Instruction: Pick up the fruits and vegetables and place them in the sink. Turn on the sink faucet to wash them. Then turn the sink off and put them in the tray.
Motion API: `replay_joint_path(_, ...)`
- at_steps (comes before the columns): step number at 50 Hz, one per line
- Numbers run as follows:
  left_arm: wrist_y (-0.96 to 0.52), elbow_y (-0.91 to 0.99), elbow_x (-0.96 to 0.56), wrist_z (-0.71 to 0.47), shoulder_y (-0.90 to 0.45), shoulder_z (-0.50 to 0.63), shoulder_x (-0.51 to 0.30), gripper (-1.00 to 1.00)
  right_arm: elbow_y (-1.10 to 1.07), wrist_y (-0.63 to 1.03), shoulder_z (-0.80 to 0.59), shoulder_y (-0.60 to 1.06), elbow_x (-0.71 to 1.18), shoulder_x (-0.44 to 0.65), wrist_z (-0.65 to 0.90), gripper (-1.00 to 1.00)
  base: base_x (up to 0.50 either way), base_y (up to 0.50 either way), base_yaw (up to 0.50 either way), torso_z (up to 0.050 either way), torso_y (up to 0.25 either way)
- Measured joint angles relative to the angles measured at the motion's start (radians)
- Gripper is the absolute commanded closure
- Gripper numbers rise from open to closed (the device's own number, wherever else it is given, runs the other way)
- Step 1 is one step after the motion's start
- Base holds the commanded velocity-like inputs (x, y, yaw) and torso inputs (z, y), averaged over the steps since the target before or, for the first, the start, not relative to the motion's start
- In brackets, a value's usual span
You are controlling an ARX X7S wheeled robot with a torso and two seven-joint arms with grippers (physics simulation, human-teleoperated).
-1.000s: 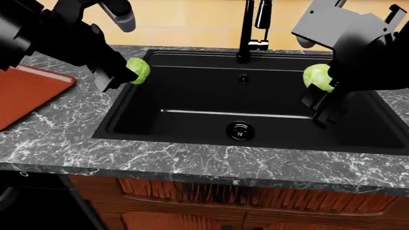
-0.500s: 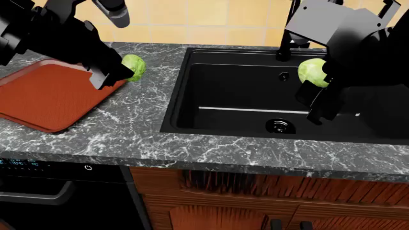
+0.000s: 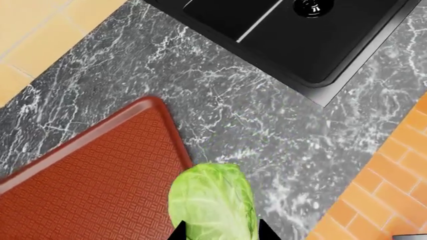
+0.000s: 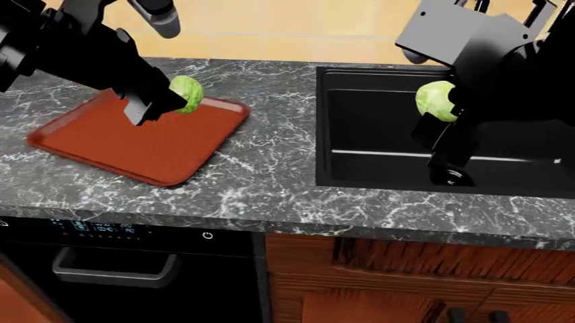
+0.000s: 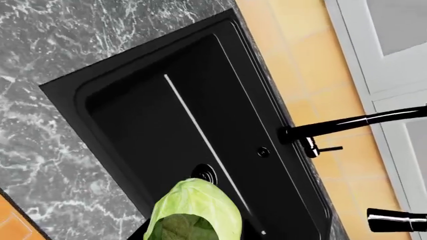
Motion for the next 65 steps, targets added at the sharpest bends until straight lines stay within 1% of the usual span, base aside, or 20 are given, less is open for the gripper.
replay_joint_path(30,0.011,-0.018,-0.009,0.0,0.01,0.011,0.009,1.0,-0.003,-0.031,-0.021,-0.003,-0.017,-0.005,-0.014,1.0,-0.01,0.5,0.0,0.0,0.0)
replay_joint_path(53,0.028,-0.041,-0.011,0.002,0.016,0.028,0.025,1.0,0.0,-0.042,-0.031,-0.007,-0.015,-0.007,-0.015,1.0,0.24,0.47,0.0,0.0,0.0)
replay_joint_path(58,0.034,-0.046,-0.01,0.004,0.019,0.033,0.027,1.0,0.006,-0.047,-0.031,-0.01,-0.013,-0.01,-0.018,1.0,0.26,0.14,0.0,0.0,0.003)
replay_joint_path(65,0.047,-0.053,-0.01,0.009,0.023,0.044,0.046,1.0,0.022,-0.06,-0.035,-0.02,-0.016,-0.015,-0.03,1.0,0.02,0.0,0.0,0.0,0.0)
